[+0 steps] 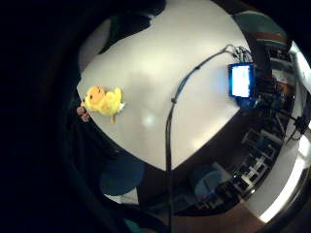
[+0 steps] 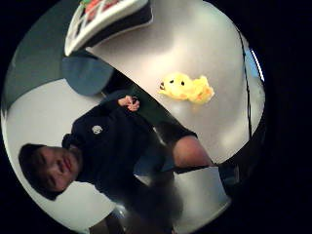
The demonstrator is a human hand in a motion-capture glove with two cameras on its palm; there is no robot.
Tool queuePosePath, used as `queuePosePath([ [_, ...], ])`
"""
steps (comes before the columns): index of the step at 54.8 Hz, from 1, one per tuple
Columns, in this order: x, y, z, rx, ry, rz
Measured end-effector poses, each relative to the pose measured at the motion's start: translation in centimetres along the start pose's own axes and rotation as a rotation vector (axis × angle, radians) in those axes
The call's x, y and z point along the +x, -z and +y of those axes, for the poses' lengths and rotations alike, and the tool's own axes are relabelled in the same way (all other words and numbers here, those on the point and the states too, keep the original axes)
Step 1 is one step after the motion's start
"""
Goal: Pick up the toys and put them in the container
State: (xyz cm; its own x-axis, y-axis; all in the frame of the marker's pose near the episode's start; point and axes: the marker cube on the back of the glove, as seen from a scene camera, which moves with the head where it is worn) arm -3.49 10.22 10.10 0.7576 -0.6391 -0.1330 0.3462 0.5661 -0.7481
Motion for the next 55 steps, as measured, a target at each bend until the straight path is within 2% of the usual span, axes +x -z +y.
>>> queuePosePath([
  [7,-0.8,-3.5,-0.9,-0.085,0.034,0.004],
  [20,-1.7,-7.1,-2.2,-0.129,0.047,0.067],
  [45,-1.5,-8.4,-3.3,-0.067,0.087,0.050],
  [55,-2.0,-8.1,-4.0,0.059,0.061,0.027],
])
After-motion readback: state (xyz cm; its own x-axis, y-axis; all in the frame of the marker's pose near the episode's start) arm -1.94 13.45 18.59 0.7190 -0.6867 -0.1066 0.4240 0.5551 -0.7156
